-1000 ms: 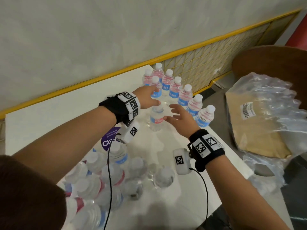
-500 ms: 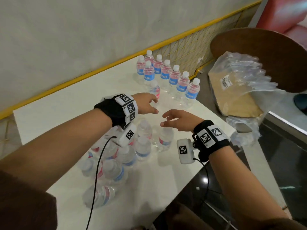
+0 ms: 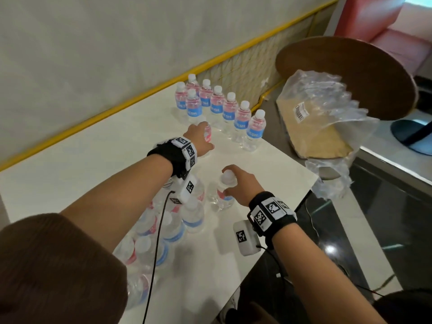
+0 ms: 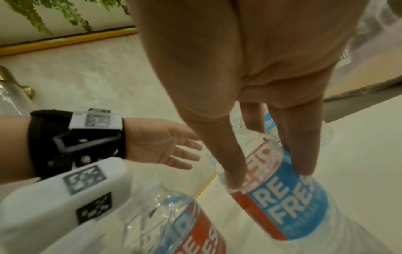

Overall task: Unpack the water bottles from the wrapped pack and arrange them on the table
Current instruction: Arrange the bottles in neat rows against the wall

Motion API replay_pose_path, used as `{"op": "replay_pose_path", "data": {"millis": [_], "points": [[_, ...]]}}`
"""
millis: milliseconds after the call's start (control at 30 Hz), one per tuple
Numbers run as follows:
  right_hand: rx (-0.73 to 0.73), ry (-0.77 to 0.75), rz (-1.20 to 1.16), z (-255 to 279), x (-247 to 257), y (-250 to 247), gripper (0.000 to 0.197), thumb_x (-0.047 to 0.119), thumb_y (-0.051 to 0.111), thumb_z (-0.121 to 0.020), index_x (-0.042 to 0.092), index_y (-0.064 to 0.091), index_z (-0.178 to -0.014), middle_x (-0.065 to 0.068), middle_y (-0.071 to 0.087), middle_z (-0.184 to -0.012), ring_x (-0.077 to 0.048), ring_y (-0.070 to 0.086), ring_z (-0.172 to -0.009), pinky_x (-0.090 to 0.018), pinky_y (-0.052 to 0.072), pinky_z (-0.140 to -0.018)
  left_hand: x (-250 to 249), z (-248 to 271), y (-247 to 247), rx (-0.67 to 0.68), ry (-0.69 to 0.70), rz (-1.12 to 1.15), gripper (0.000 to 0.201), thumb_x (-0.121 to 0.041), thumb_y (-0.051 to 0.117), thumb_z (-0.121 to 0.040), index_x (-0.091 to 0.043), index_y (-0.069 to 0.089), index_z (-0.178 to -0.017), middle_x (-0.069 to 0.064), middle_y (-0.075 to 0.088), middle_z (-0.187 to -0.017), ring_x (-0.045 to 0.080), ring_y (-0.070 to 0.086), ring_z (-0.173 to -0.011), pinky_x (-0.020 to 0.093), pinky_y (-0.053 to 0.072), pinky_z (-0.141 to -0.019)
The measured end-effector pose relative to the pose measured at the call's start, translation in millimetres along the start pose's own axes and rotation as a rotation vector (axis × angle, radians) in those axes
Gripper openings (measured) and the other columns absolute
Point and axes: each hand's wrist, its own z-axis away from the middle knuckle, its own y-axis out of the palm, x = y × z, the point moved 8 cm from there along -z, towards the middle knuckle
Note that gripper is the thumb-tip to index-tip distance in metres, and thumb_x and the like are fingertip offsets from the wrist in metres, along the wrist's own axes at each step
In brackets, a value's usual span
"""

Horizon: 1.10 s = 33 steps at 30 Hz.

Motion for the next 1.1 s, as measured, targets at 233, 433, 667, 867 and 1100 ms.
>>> {"op": "replay_pose_path", "data": {"millis": [233,433,667,867,1100], "points": [[-0.060,-0.005,-0.026,-47.9,-5.7,-29.0,0.050,0.004,0.061,-0.080,0.016,0.043,-0.124,-0.010,0.059,-0.112,-0.028,0.057,-0.100,-0.027,0.039,-0.077,15.8,-38.8,-15.9,-0.034,-0.074,0.097,0.082,-0.032,0.065,-0.084,-0.018,0.017,-0.150,0.015,0.032,-0.148,0.034,0.040,-0.132,0.037,0.036,-0.103],[-0.065,-0.070,-0.004,-102.9,-6.2,-42.0,0.053,0.008,0.065,-0.079,0.020,0.045,-0.126,-0.010,0.056,-0.120,-0.028,0.054,-0.108,-0.027,0.037,-0.083,15.7,-70.8,-18.4,-0.032,-0.068,0.096,0.082,-0.024,0.066,-0.086,-0.019,0.017,-0.150,0.015,0.029,-0.150,0.032,0.037,-0.135,0.035,0.034,-0.105],[-0.040,-0.130,-0.080,-149.3,-6.4,-53.2,0.059,0.008,0.061,-0.084,0.021,0.037,-0.137,-0.004,0.051,-0.133,-0.023,0.049,-0.122,-0.026,0.038,-0.092,16.8,-104.1,-6.8,0.109,-0.036,-0.021,0.057,-0.019,0.074,-0.079,-0.014,0.047,-0.129,0.011,0.053,-0.128,0.031,0.056,-0.109,0.031,0.046,-0.082],[-0.117,-0.050,-0.131,-171.4,-10.5,-53.3,0.076,0.030,0.077,-0.074,0.026,0.036,-0.138,-0.007,0.036,-0.138,-0.025,0.040,-0.125,-0.037,0.034,-0.105,16.5,-122.2,-17.9,-0.090,-0.054,0.114,0.054,-0.034,0.073,-0.079,-0.010,0.046,-0.118,0.013,0.057,-0.116,0.031,0.056,-0.104,0.031,0.039,-0.078],[-0.066,-0.114,-0.271,-187.5,-12.2,-54.5,0.059,0.013,0.066,-0.085,0.022,0.031,-0.132,0.003,0.048,-0.132,-0.023,0.050,-0.123,-0.037,0.041,-0.103,20.2,-128.9,6.1,0.037,-0.037,0.209,0.081,-0.014,0.079,-0.070,-0.021,0.033,-0.136,0.003,0.050,-0.118,0.029,0.054,-0.110,0.033,0.049,-0.082]]}}
